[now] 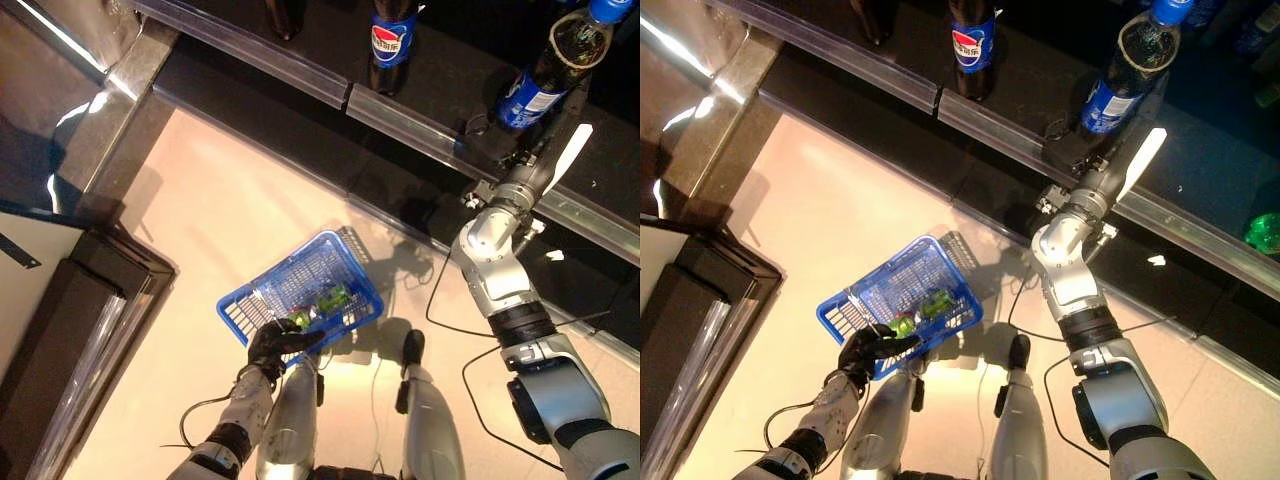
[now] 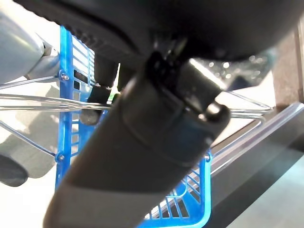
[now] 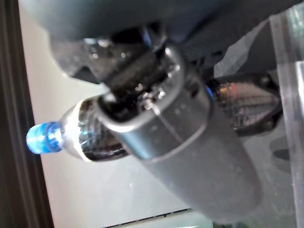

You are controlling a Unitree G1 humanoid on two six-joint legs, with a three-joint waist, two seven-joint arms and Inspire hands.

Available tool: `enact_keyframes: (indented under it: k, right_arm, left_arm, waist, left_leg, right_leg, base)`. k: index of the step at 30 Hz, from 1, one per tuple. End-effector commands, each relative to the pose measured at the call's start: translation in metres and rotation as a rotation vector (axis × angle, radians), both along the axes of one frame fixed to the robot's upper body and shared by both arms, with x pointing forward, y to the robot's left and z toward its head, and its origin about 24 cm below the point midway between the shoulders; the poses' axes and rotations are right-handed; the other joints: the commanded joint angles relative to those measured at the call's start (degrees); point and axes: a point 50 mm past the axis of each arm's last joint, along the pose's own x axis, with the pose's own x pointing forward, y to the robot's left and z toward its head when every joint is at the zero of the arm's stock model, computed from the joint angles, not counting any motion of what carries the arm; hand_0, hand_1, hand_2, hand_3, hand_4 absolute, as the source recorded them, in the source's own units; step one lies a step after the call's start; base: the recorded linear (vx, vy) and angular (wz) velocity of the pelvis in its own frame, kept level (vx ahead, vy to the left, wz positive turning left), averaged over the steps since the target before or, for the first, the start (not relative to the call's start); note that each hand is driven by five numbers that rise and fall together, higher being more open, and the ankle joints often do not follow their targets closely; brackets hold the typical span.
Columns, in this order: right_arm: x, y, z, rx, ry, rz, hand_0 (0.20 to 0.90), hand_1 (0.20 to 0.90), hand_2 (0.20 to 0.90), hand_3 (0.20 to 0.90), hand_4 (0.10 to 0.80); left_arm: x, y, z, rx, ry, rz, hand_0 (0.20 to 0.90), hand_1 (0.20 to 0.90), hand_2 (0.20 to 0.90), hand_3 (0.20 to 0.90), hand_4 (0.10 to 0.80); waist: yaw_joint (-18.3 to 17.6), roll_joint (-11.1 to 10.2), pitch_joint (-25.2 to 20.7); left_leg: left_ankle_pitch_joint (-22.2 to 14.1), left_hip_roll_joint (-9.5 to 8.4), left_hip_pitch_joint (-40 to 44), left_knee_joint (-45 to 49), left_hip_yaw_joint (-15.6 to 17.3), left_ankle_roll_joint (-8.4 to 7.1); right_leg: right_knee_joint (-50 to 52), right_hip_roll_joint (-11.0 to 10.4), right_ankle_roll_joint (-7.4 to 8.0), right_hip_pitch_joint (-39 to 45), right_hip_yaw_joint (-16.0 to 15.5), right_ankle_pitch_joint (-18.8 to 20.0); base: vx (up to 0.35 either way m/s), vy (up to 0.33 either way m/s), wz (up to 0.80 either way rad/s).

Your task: Pick up the drink and place into the basket.

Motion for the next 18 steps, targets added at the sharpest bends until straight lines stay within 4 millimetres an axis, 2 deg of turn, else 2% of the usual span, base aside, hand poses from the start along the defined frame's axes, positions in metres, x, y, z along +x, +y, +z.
enact_keyframes:
  k: [1,18]
  right_arm:
    - [-0.014,-0.006,0.076,0.046,-0.322,-0.031,0.900,0.900,0.900,0.900,0.800]
    - [-0.005,-0.012,0.108,0.015,-0.349,-0.048,0.900,0.900,0.900,0.900,0.800]
  left_arm:
    - [-0.063,0.028,-0.040,0.076,0.221,0.002,0.300,0.300,0.300,0.200,0.100]
    - [-0.059,0.024,-0.037,0.053,0.208,-0.029,0.300,0.300,0.300,0.200,0.100]
  waist:
    - [0.55,-1.24,-0.11]
    - [1.73,0.01,-0.11]
  left_leg:
    - [-1.33,-1.57,-5.00,7.41,-4.85,0.82]
    - [-1.32,-2.64,-7.56,8.70,-5.35,1.31]
  right_leg:
    - [2.92,-3.06,-2.19,-0.88,-4.19,0.54]
    - [4.80,-3.11,-2.53,-3.78,-4.19,0.14]
  base:
    - [0.000,0.000,0.00]
    - [0.000,0.001,0.00]
